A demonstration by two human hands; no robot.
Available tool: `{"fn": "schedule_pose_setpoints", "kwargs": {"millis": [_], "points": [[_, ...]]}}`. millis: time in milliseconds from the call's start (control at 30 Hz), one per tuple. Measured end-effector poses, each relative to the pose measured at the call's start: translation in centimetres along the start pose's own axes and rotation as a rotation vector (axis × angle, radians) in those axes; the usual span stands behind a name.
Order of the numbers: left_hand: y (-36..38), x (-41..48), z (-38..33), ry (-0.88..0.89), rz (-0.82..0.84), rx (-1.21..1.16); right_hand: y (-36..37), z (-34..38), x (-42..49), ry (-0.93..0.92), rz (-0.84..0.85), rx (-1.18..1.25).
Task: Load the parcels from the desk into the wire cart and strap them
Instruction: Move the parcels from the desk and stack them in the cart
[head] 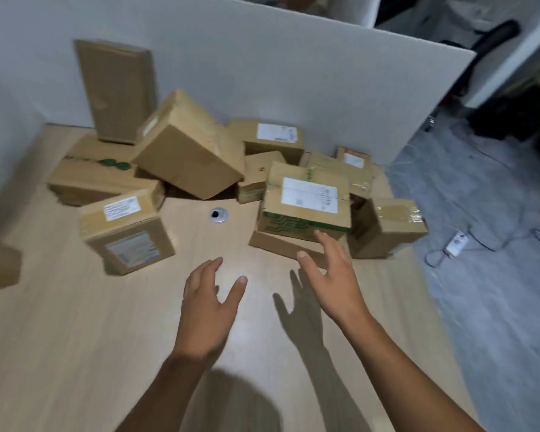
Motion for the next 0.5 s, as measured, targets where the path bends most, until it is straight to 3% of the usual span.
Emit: {"fn": "schedule_pose_setpoints", "kwargs": {"millis": [267,500], "points": [[8.5,5.1,-5.8,0.177,0.155,0.0,-6.9,-8.2,2.5,0.139,-0.164,-0.024],[18.9,5.6,-12.2,0.397,0.276,0.153,-12.8,-15.4,7.2,0.238,-0.305,0.005]]}}
Point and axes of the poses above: each hand's wrist, its own x-axis towards the middle knuckle, its own y-axis out of the palm, z = x × y, the point moved 5 cm from there along x, towards the middle knuckle, and after that the axes turned 14 degrees about -x, right-handed, at the moved point
